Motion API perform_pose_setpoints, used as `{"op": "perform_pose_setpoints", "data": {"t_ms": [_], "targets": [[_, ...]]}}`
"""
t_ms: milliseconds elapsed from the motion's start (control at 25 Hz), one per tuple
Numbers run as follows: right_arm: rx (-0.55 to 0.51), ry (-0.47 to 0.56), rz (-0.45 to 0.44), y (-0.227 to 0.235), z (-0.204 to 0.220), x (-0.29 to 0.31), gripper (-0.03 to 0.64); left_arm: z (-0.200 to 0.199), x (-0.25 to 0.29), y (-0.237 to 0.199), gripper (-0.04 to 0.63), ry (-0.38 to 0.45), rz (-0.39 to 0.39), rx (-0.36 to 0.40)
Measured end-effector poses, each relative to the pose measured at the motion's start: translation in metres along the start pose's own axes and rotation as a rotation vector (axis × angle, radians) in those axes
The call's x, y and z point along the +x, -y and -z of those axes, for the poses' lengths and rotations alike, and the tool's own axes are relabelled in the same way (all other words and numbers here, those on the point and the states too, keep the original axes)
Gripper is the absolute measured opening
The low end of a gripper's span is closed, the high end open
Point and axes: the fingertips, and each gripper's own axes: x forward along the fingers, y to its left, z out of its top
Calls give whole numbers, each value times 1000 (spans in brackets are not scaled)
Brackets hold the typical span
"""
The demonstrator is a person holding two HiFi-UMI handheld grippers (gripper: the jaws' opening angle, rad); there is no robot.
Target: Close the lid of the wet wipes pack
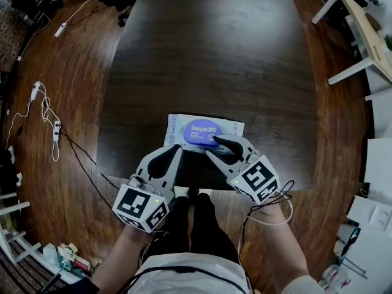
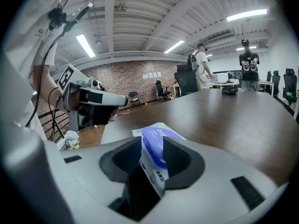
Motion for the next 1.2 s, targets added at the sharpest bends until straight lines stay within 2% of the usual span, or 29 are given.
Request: {"op": "perform_pose_setpoints", "data": {"t_ms": [440, 1000, 1200], "targets": [[-46, -70, -25, -10, 2, 17, 126, 5, -5, -8, 2, 18, 5, -8], [-116, -211, -40, -14, 19, 28, 126, 0, -6, -13, 2, 9, 2, -17], [-130, -249, -36, -13, 24, 32, 126, 6, -9, -17, 2, 28, 12, -10]]}}
